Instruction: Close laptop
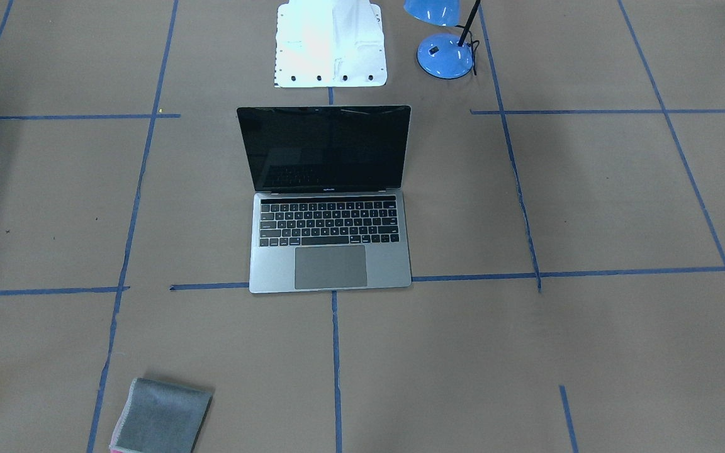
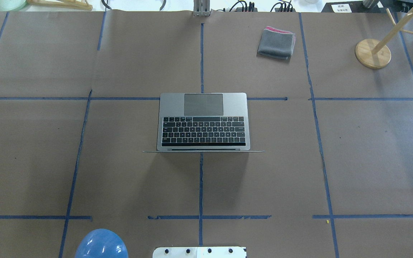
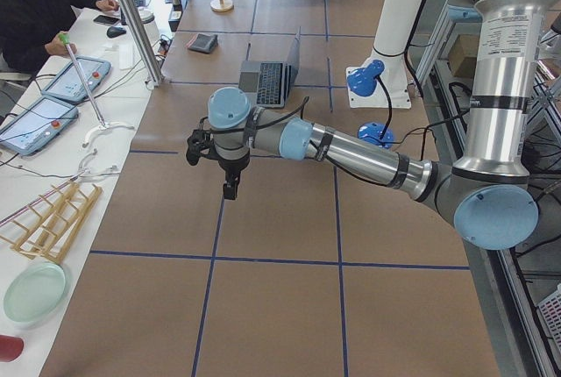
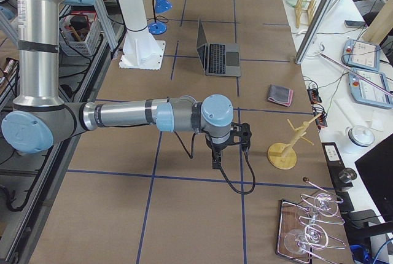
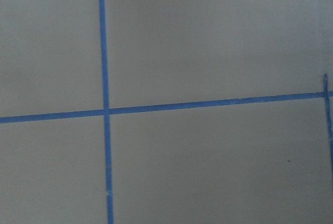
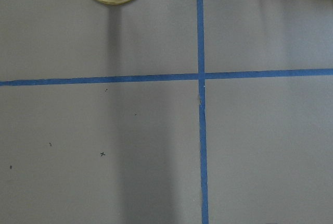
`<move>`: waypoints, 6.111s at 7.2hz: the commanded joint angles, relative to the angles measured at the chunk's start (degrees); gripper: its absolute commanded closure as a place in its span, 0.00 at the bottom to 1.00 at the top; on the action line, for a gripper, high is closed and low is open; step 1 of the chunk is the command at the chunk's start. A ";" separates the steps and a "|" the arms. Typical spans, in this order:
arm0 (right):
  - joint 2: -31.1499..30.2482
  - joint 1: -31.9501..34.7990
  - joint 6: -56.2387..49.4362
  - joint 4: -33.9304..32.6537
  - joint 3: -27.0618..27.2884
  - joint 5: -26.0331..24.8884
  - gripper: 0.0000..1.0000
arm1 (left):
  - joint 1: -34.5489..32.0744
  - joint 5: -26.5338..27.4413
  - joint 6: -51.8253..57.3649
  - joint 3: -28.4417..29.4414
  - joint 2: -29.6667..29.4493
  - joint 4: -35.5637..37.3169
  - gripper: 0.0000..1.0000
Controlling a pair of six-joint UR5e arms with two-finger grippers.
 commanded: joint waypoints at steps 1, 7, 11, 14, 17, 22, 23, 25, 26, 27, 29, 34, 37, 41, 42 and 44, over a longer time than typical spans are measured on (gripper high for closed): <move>-0.16 -0.09 -0.07 0.02 1.49 0.08 0.00 | 6.94 -0.20 -16.31 -8.97 -0.20 0.05 0.01; -0.34 -9.29 23.08 0.02 17.73 7.11 0.04 | 32.76 8.44 -58.97 -16.66 -21.79 0.05 0.82; 0.19 -23.08 49.68 9.02 28.65 6.33 0.73 | 49.08 21.36 -69.25 -21.57 -23.57 0.05 1.00; 0.01 -39.15 68.80 22.34 33.12 -5.15 0.98 | 56.70 28.01 -72.28 -21.32 -25.08 0.05 1.00; 3.51 -66.18 82.96 22.00 38.59 -33.80 0.99 | 61.17 33.61 -72.37 -19.66 -26.47 0.14 1.00; 19.05 -81.03 83.07 14.19 28.25 -57.21 0.99 | 61.98 36.44 -71.49 -14.02 -27.19 0.05 1.00; 20.30 -82.26 83.07 13.65 26.92 -58.35 0.99 | 62.68 37.32 -71.49 -13.24 -27.36 0.05 1.00; 21.36 -82.45 83.07 13.64 25.07 -59.07 0.99 | 63.03 37.76 -71.49 -12.44 -27.98 0.05 1.00; 22.15 -82.19 82.99 13.56 24.36 -60.63 0.99 | 63.03 37.76 -71.40 -11.92 -28.41 -0.03 1.00; 22.86 -80.97 82.90 13.47 23.57 -60.82 0.99 | 63.03 37.76 -69.83 -10.78 -29.46 0.05 1.00; 25.13 -78.42 82.64 13.29 21.64 -60.47 1.00 | 61.73 37.68 -68.24 -10.50 -29.56 0.05 1.00; 27.79 -72.18 82.20 13.47 18.12 -57.68 1.00 | 55.22 37.32 -65.95 -6.74 -32.62 -0.82 1.00; 27.87 -68.92 79.92 13.56 17.15 -54.59 1.00 | 50.65 37.06 -62.36 0.37 -36.14 -1.44 1.00; 33.31 -65.06 78.60 13.91 8.13 -51.09 1.00 | 48.45 36.97 -61.21 9.51 -38.51 -6.89 1.00; 34.63 -63.74 78.33 14.00 5.40 -50.11 1.00 | 48.44 36.97 -61.29 11.54 -39.83 -6.89 1.00; 39.36 -61.28 78.15 14.08 -1.36 -47.05 1.00 | 48.44 36.97 -61.29 14.70 -39.93 -10.21 1.00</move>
